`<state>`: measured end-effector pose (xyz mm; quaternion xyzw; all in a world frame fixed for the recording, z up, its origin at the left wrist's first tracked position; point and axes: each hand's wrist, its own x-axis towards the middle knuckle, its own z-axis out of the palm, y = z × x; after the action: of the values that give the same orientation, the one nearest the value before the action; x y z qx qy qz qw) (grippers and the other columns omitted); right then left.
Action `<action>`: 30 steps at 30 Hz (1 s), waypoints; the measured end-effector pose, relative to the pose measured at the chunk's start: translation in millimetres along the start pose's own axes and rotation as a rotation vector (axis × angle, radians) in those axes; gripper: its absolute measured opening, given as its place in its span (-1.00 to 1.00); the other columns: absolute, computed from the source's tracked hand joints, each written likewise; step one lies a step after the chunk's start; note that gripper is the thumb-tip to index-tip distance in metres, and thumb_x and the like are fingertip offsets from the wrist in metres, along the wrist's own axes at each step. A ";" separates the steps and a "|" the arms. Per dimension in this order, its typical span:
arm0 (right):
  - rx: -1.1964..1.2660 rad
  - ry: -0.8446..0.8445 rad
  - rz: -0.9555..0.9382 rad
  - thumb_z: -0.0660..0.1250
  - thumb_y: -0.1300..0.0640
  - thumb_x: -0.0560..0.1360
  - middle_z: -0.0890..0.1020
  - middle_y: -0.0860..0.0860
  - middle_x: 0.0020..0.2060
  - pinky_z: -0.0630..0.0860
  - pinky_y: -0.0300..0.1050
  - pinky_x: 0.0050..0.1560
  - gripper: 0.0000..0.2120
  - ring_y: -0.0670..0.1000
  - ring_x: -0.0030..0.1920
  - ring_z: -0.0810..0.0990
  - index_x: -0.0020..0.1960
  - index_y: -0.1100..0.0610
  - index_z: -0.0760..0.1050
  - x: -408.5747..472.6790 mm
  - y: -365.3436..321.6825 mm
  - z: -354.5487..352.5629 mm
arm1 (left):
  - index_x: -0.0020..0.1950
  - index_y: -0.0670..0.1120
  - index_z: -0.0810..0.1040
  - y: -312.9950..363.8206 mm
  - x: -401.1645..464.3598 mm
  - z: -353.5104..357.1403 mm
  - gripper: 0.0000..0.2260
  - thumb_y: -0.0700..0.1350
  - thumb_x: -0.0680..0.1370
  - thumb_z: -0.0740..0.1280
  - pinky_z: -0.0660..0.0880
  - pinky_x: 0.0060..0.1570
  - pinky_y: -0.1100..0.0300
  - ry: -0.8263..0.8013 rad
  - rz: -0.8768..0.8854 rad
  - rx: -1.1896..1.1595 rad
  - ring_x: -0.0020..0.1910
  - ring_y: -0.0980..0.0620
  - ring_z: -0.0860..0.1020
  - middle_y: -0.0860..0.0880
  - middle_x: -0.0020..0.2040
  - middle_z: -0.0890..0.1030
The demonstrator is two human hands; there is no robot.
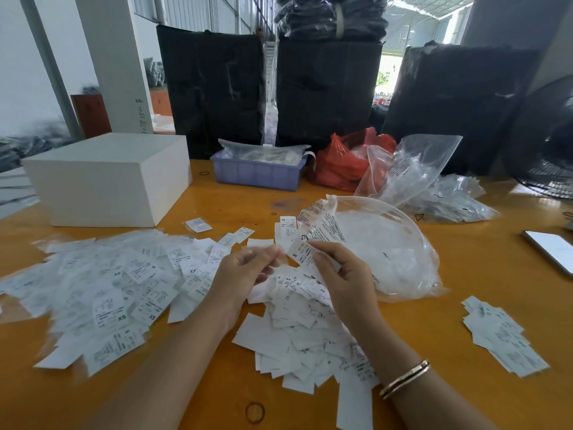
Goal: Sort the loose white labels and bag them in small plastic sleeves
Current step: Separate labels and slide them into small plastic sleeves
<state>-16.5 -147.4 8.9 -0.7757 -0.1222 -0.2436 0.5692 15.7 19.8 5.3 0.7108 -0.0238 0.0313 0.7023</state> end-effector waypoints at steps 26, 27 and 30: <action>-0.051 0.000 -0.017 0.30 0.19 0.54 0.63 -0.28 -0.21 0.37 -0.36 -0.41 -0.68 -0.19 -0.39 0.48 0.00 -0.27 0.51 -0.2 0.9 1.2 | -0.17 0.06 0.69 -0.2 -0.2 -0.4 -0.84 0.03 0.51 0.34 0.47 -0.23 0.39 -0.029 0.019 -0.035 -0.18 0.20 0.62 0.08 -0.16 0.70; -0.054 0.001 -0.017 0.30 0.20 0.54 0.63 -0.29 -0.23 0.37 -0.37 -0.40 -0.68 -0.20 -0.39 0.48 0.00 -0.27 0.51 -0.2 1.2 1.0 | -0.17 0.06 0.69 -0.1 -0.3 -0.4 -0.84 0.04 0.51 0.34 0.48 -0.25 0.40 -0.028 0.021 -0.032 -0.18 0.21 0.62 0.09 -0.16 0.70; -0.075 -0.002 -0.003 0.30 0.19 0.54 0.63 -0.25 -0.25 0.37 -0.35 -0.42 -0.68 -0.20 -0.41 0.46 0.01 -0.27 0.51 0.1 1.8 0.9 | -0.14 0.04 0.69 0.1 -1.0 -0.4 -0.84 0.03 0.51 0.34 0.48 -0.29 0.42 -0.029 0.025 -0.033 -0.16 0.22 0.62 0.09 -0.15 0.70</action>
<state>-15.4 -147.2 7.2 -0.7964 -0.1146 -0.2481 0.5394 14.6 20.2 5.3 0.6993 -0.0433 0.0296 0.7129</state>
